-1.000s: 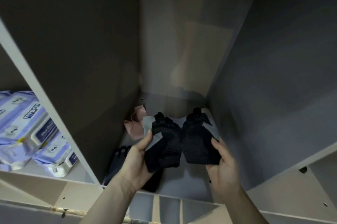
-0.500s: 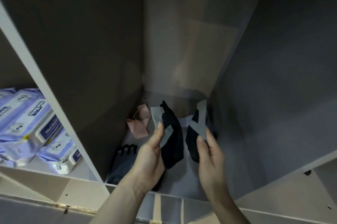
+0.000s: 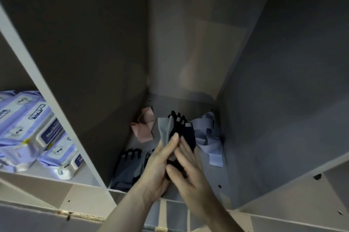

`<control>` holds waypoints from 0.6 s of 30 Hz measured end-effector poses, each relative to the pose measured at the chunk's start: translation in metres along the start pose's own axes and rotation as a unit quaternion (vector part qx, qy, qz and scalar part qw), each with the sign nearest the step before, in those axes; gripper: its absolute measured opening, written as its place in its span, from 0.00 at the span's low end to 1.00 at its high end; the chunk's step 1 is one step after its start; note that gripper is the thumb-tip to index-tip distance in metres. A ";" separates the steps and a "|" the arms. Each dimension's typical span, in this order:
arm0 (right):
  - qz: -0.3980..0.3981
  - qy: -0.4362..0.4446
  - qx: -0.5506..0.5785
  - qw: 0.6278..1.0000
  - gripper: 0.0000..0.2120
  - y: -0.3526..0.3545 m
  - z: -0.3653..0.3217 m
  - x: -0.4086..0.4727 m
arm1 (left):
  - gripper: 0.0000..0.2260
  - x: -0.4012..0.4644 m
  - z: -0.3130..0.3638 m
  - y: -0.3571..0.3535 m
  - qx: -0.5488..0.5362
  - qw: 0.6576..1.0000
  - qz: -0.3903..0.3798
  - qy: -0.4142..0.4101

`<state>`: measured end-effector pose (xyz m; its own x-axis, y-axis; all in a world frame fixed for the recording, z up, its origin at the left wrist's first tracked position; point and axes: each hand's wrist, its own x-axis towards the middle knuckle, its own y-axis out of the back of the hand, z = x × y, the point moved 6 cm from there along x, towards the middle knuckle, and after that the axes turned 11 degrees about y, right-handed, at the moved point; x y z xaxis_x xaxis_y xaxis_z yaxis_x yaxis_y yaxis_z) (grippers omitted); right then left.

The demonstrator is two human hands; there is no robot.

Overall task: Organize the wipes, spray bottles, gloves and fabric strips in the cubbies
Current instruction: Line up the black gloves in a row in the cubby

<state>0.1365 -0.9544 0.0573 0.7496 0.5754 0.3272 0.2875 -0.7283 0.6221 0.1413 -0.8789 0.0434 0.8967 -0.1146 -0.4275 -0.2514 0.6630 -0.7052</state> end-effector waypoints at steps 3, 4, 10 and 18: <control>0.144 -0.098 0.069 0.982 0.34 0.036 0.024 -0.004 | 0.17 0.005 -0.004 0.014 -0.023 0.998 0.008 0.050; 0.166 -0.155 0.134 0.964 0.33 0.042 0.036 -0.005 | 0.17 0.006 -0.008 0.017 -0.009 0.997 0.011 0.071; 0.123 -0.289 0.442 0.840 0.18 0.019 0.093 -0.016 | 0.15 0.016 -0.027 0.028 0.164 0.985 0.037 0.041; 0.158 -0.414 0.351 0.825 0.15 -0.029 0.187 -0.052 | 0.24 0.027 -0.046 0.109 0.702 0.663 0.205 -0.161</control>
<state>0.2005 -1.0329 -0.1102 0.9200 0.0756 -0.3845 0.0565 -0.9966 -0.0606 0.1218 -0.8434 -0.0710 0.9459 0.3019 -0.1185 -0.1134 0.6502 0.7512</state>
